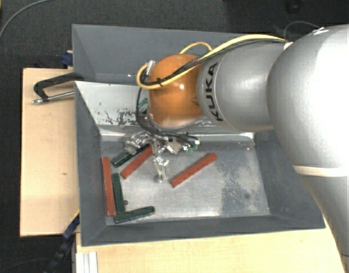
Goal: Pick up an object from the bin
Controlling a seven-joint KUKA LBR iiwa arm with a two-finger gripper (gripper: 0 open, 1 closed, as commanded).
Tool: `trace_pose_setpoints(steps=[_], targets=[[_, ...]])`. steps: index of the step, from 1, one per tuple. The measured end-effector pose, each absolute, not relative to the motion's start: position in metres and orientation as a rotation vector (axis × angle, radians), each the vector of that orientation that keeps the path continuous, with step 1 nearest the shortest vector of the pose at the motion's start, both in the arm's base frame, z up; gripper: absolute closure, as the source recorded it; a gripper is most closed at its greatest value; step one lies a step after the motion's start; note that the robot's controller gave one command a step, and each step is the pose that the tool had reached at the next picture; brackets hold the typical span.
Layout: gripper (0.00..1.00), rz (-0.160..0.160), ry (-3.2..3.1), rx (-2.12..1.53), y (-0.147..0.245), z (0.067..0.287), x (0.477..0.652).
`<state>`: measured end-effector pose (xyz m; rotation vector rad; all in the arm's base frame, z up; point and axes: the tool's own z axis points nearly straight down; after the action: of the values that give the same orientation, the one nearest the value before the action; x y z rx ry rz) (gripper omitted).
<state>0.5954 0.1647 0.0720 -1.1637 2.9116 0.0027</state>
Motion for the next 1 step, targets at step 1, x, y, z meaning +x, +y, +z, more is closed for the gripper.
trace_pose_setpoints(steps=[1], targets=[[1.00, 0.004, 2.903, -1.161, 0.1667, 0.0749, 0.5975]])
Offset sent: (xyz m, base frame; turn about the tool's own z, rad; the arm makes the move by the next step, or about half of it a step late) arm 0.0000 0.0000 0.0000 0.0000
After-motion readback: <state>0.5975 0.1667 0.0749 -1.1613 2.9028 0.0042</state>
